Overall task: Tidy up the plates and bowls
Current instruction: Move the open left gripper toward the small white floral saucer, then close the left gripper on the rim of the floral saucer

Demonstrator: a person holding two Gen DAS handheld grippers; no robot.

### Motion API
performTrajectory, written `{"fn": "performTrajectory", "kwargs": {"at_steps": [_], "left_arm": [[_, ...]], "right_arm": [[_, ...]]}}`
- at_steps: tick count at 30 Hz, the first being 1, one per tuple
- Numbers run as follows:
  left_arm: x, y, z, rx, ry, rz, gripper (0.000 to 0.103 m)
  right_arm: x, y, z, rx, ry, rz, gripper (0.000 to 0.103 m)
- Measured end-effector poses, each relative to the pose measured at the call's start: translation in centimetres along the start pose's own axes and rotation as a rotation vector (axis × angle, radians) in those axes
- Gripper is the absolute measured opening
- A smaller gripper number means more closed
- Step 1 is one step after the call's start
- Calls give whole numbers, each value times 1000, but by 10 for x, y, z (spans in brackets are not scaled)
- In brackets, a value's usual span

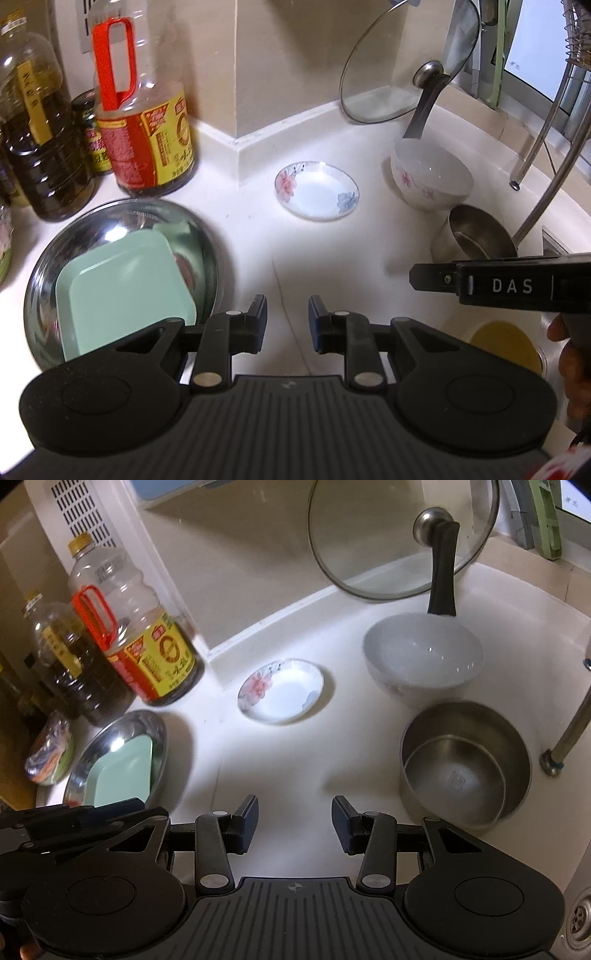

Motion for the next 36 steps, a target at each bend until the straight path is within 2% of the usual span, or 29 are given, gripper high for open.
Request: {"fn": "performTrajectory", "kwargs": {"at_steps": [18,28,36], "left_arm": [[-19,-59,50,54,11,27,22],[-30,-86,91,13,35,21,22],[-37,-96,121,-33,54,9,22]], "right_arm": [[4,-49,42,66,10,50,44],[6,-74,78,52,32,69,44],[9,-84,107,27,57,78,44]]}}
Point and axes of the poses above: each gripper's, at about its wrist camera, not at the fingertips, and z roughly the way its jaws point, x to its right, y to its underside, the point moved 1 cm from there along z, roughly the way its jaws point, and after that the axes turned 8 degrees about y, right-handed, at the moved point
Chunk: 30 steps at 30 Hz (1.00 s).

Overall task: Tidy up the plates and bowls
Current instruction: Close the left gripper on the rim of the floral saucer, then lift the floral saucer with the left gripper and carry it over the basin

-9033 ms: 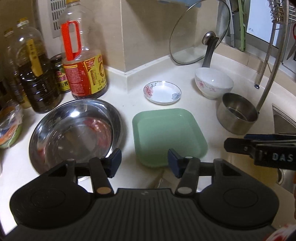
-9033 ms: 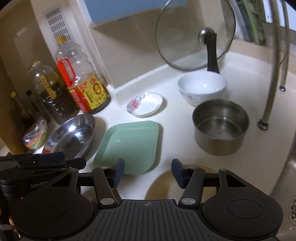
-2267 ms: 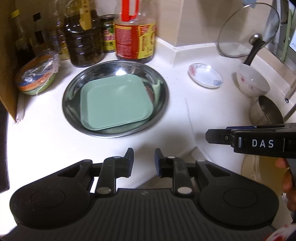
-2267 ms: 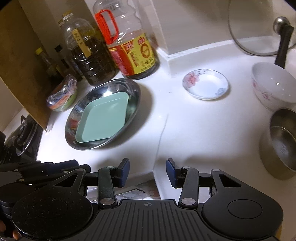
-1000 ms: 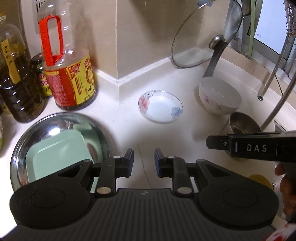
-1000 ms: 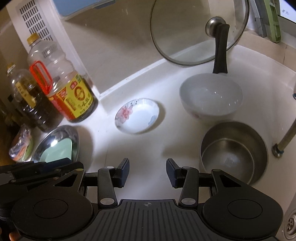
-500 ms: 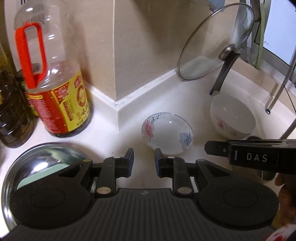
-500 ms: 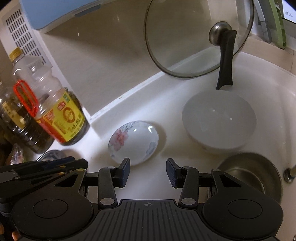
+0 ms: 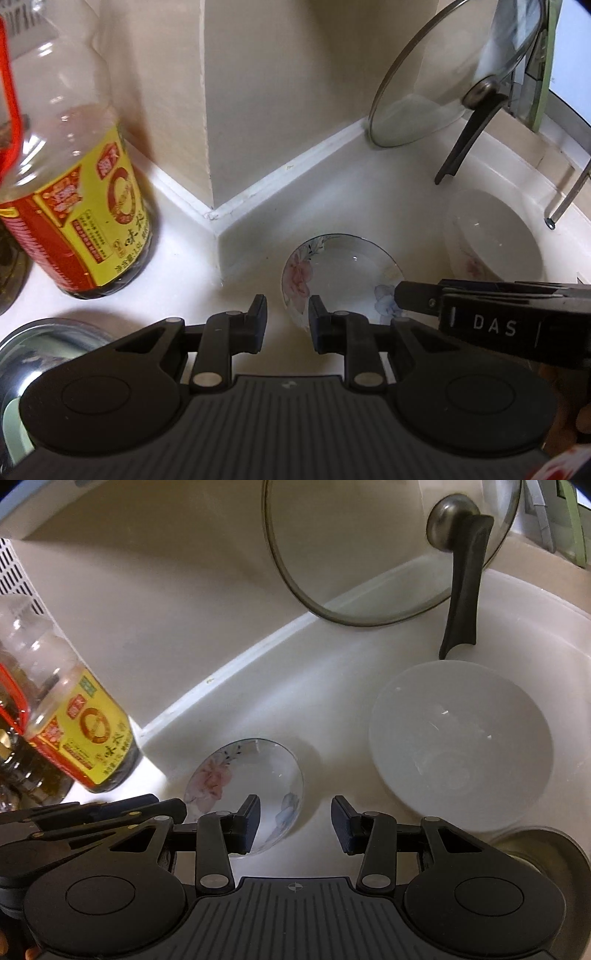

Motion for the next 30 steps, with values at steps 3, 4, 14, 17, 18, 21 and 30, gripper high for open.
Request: {"fn": "performTrajectory", "kwargs": {"at_steps": [3,4,14,17,18,21,30], "left_arm": [[-1,-3,9,-11,3,3,22],[-1,-4,12,-15,5,3,22],[-5,-7,28,-43,9,7,22],[-6,-8,30,-46,11,5,22],[-6,-9,31,-49,8,5,21],[-7,-8,33,-53,11,2,20],[-3,-6,34,-45,23,18,10]], "right_arm": [[-3,-3,7,4,8,-14,39],[-4,-3,9,5,7,-23,37],[-16,-1,23,-15,66,-47,28],[-17,0,27,-13,77,-51,25],[-17,0,29,-18,78,-48,23],[-15,0,33,-23,85,-43,17],[-18,1,33,-16,79,-47,10]]}}
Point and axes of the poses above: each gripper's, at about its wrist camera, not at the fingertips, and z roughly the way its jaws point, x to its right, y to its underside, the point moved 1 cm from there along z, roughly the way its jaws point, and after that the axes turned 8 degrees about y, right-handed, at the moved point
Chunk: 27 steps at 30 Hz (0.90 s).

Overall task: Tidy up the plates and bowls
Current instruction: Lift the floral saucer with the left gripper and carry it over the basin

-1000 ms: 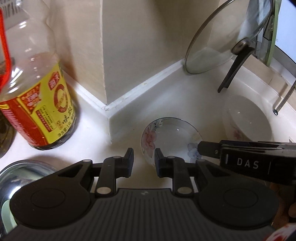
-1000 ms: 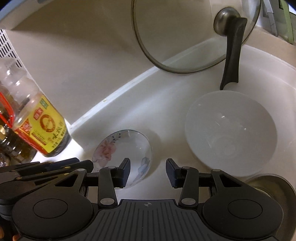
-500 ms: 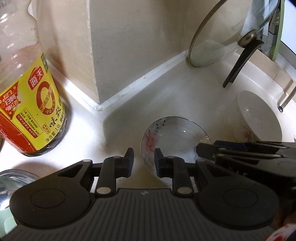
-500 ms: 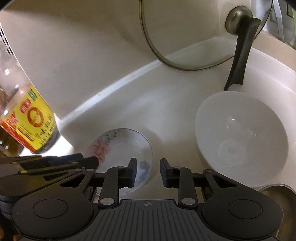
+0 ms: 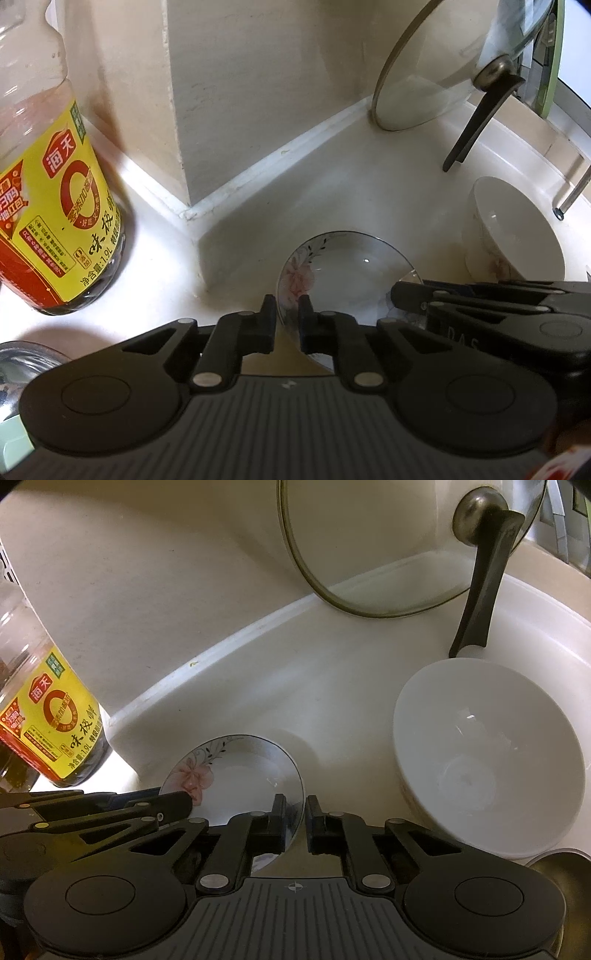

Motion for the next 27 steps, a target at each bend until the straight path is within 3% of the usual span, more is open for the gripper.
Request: {"fn": "performTrajectory", "kwargs": {"at_steps": [10,27], "left_arm": [[4,9,-12,5,-16,-7,10],[3,32,-65,68,-41,-40,10]], "right_arm": [[-1,3,-8,7,-19,-16,9],[-13,19,-54,36,-97,-44,8]]}}
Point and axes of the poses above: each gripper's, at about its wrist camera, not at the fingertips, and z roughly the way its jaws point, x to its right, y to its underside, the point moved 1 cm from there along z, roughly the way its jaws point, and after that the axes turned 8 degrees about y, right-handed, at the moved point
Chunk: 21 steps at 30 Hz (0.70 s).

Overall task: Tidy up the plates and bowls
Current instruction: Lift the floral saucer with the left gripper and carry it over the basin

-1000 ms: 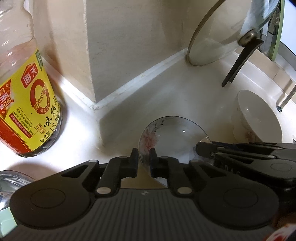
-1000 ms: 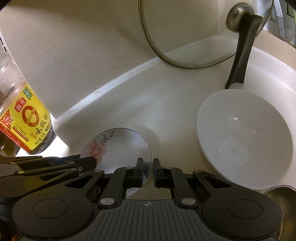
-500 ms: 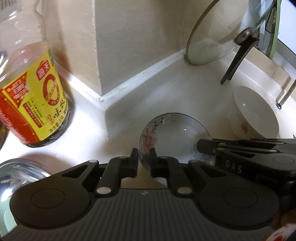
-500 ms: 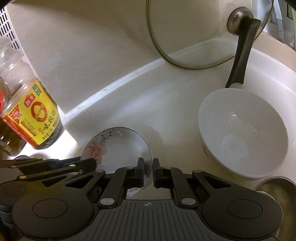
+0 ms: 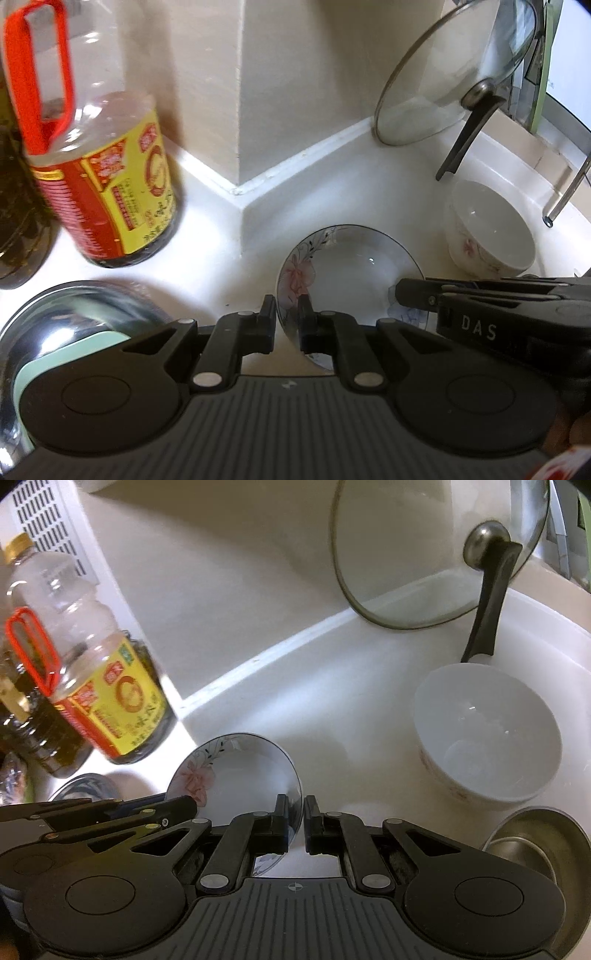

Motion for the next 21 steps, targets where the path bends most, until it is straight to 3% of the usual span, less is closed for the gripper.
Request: {"fn": "performTrajectory", "kwargs": {"at_steps": [10,21], "left_arm": [[-18,13,-43,50,-38,-44,10],[-60,41,-95,83,-132,-123,10]], "right_arm": [[-31,6,-26,25,-65,-51,8],[-92,20,-34,5,-167,-140,8]]}}
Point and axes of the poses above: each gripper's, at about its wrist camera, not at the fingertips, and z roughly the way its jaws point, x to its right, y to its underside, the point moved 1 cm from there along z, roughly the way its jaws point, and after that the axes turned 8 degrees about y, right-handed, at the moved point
